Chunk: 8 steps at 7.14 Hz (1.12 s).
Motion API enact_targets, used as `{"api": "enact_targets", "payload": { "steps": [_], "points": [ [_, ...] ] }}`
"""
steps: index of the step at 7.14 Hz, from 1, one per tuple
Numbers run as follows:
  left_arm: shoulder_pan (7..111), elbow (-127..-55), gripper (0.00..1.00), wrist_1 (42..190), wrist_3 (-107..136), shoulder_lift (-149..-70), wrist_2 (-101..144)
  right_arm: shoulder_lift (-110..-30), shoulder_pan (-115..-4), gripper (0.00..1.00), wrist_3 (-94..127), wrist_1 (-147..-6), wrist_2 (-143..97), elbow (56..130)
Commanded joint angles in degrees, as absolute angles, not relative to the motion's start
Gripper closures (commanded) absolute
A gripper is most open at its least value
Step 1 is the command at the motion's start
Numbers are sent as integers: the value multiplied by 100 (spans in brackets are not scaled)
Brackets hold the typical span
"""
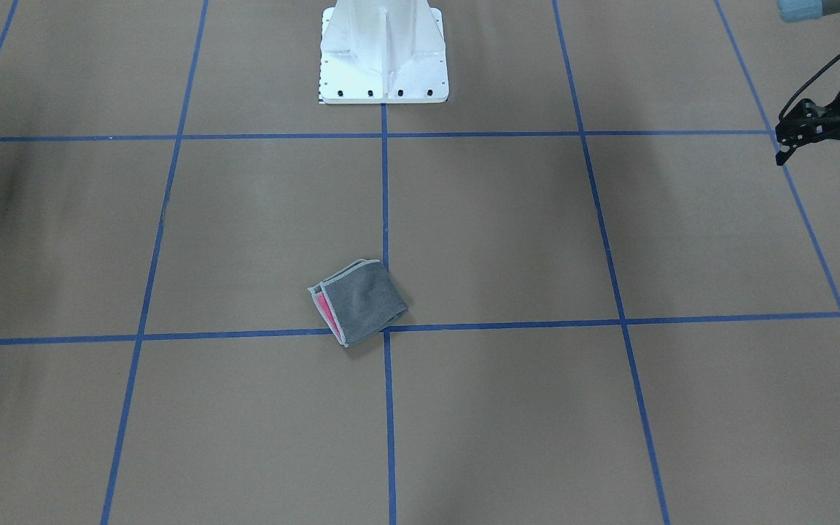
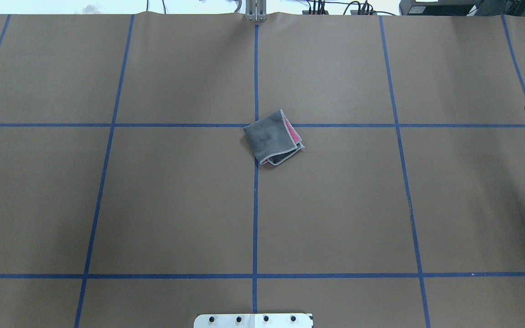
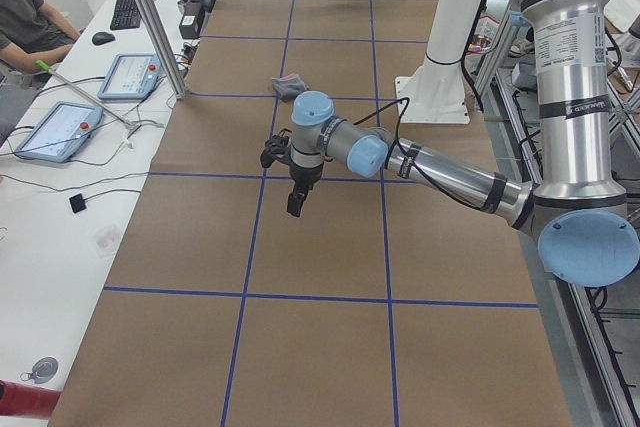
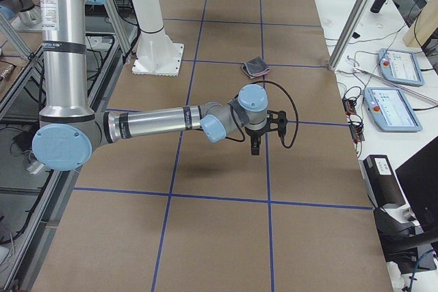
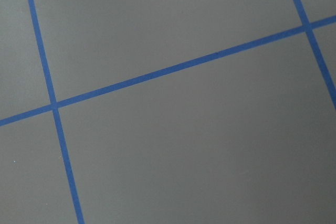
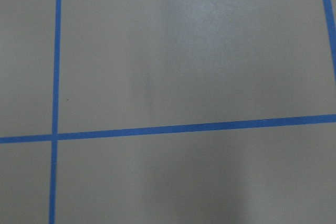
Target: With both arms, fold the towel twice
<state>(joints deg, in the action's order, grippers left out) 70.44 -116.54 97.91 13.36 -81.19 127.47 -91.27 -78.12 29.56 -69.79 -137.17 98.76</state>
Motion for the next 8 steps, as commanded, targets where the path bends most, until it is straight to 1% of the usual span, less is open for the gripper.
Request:
{"api": "enact_targets", "payload": {
  "steps": [1,2,3,4,5,8],
  "points": [
    [7303,-11549,0,9782,1090,-7973,12981,-9097,-8129,0,1822,-7951,-13737,10036],
    [7608,-11427,0,9652,994,-7980,13121,-9079,-8060,0,1819,-8328,-13737,10220],
    [7803,-11321,0,9363,741,-8007,13601,-8888,-8051,0,1828,-8802,-13729,10300],
    [8074,-11268,0,9186,730,-8016,13762,-8860,-8033,0,1863,-8963,-13729,10344],
    [8129,-11198,0,8880,729,-8085,13825,-8868,-7964,0,1889,-8965,-13702,10336],
    [8130,-11118,0,8859,782,-8296,13790,-8868,-7954,0,1898,-8947,-13728,10336]
  ]
}}
